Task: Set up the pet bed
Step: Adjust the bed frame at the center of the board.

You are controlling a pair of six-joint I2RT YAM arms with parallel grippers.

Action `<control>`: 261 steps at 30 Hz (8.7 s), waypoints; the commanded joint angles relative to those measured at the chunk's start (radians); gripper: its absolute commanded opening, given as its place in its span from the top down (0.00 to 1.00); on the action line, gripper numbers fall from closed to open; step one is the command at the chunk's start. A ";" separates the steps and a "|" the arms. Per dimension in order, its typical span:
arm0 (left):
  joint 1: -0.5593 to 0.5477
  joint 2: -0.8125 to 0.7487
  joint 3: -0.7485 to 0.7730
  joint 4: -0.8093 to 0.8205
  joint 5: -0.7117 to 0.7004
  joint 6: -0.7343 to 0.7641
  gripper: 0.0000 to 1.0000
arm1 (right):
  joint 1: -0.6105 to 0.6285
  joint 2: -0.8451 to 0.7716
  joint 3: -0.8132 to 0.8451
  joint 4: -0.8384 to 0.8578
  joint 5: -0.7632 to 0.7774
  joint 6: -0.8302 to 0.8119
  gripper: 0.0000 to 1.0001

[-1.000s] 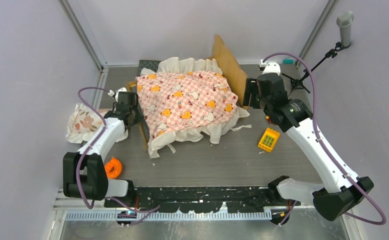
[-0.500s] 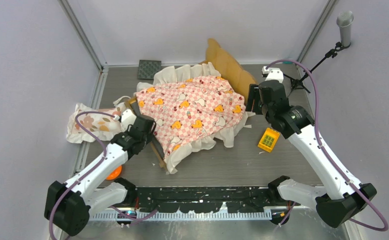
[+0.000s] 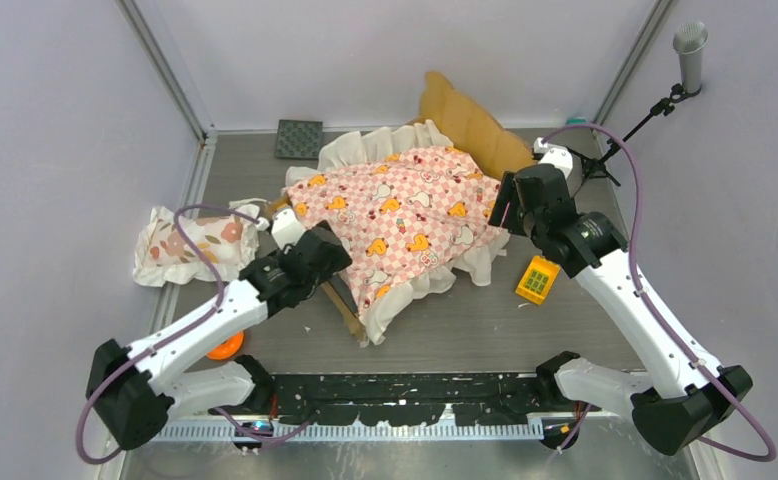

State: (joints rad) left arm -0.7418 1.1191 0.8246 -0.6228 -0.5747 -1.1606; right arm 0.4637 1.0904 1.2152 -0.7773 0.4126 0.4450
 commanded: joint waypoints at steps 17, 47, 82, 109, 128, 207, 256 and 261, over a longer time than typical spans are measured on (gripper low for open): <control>0.002 -0.333 0.148 -0.174 -0.182 0.333 0.00 | 0.281 0.017 -0.278 0.176 0.056 0.730 0.29; 0.004 -0.420 0.132 -0.214 -0.203 0.410 0.00 | 0.229 0.371 -0.121 0.184 0.065 0.410 0.99; 0.007 -0.409 0.234 -0.267 -0.123 0.595 0.00 | -0.191 0.630 0.303 0.415 -0.329 -0.896 0.42; 0.007 -0.480 0.098 -0.268 -0.051 0.597 0.00 | 0.642 0.015 -0.112 -0.206 0.524 1.397 0.14; 0.007 -0.479 0.096 -0.313 -0.056 0.624 0.00 | 0.608 0.189 -0.255 -0.318 0.361 1.723 0.20; 0.007 -0.446 0.262 -0.372 -0.006 0.677 0.00 | 0.045 0.110 -0.279 0.045 0.034 0.192 0.99; 0.359 0.210 0.555 -0.207 0.188 0.940 0.28 | -0.316 0.284 -0.083 0.178 -0.388 -0.022 0.43; 0.360 0.232 0.521 -0.203 0.229 0.914 0.56 | -0.315 0.341 -0.108 0.177 -0.362 -0.027 0.45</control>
State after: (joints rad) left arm -0.3885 1.3357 1.3617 -0.8688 -0.3901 -0.2161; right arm 0.1501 1.4014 1.1202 -0.6182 0.0254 0.3996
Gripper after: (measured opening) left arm 0.538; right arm 0.568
